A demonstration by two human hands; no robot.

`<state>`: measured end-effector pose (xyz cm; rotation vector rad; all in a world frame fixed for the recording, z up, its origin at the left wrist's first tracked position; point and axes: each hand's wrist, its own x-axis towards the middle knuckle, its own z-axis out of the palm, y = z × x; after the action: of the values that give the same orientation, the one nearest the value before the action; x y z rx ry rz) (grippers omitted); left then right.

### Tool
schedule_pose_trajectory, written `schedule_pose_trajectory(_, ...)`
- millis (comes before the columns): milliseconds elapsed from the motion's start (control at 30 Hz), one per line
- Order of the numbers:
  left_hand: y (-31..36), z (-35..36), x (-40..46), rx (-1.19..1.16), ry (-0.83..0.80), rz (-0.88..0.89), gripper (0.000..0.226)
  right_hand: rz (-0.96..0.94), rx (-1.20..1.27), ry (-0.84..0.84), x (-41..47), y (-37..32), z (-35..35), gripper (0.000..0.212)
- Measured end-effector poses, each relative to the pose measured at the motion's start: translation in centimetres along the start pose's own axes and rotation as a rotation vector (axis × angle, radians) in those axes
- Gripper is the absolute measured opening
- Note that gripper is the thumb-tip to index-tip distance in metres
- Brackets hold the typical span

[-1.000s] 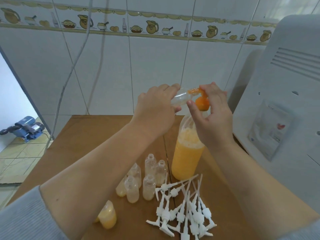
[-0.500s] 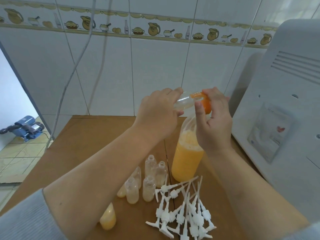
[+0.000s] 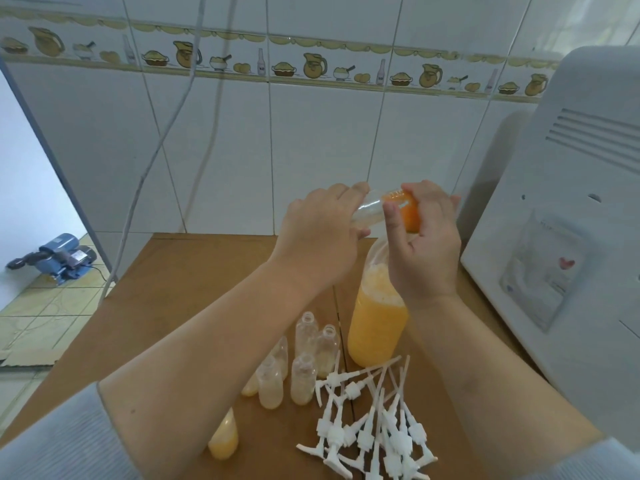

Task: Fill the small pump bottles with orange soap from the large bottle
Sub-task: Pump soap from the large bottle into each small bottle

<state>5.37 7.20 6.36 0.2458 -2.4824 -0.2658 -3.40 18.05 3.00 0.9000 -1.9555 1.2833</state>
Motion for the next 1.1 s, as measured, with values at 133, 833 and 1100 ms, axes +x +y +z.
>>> schedule_pose_trajectory(133,-0.3,-0.6,0.1,0.007,-0.014,0.002,0.05,-0.022,-0.003,-0.046,0.5,-0.3,-0.6,0.036)
schedule_pose_trajectory(833,-0.8,0.0,0.5,-0.034,0.033,0.063,0.05,-0.084,-0.047,0.012,1.0,-0.2,-0.2,0.049)
schedule_pose_trajectory(1100,-1.0,0.4,0.5,-0.015,0.022,0.067,0.051,-0.051,-0.036,-0.018,0.7,0.1,0.2,0.048)
